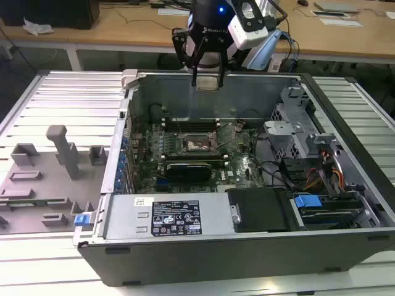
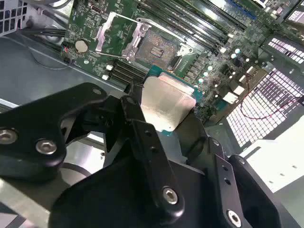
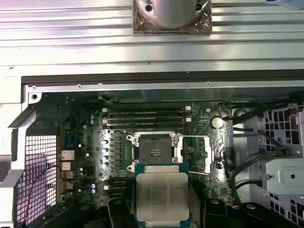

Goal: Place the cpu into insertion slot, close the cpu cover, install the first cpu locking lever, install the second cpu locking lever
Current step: 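Place the cpu into insertion slot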

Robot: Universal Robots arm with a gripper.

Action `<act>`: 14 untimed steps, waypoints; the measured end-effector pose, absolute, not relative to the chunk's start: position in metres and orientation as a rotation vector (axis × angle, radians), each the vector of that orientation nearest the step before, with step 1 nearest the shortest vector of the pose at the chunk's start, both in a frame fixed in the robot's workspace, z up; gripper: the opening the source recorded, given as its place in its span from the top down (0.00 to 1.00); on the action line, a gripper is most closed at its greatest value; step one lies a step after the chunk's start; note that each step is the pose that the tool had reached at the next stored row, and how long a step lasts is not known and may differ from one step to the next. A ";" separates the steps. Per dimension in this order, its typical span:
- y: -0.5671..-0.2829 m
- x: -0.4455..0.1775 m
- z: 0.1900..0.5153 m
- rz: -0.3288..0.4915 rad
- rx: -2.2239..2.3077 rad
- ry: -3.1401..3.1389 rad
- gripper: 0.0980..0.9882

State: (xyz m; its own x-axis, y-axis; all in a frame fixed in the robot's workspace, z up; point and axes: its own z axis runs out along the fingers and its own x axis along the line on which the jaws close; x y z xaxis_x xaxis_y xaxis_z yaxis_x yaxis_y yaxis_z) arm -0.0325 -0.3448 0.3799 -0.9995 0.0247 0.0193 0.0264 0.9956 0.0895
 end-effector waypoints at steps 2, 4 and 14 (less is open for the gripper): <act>-0.345 -0.033 0.380 -0.140 -0.040 -3.120 0.51; -0.345 -0.033 0.380 -0.140 -0.040 -3.120 0.51; -0.345 -0.033 0.368 -0.139 -0.040 -3.120 0.51</act>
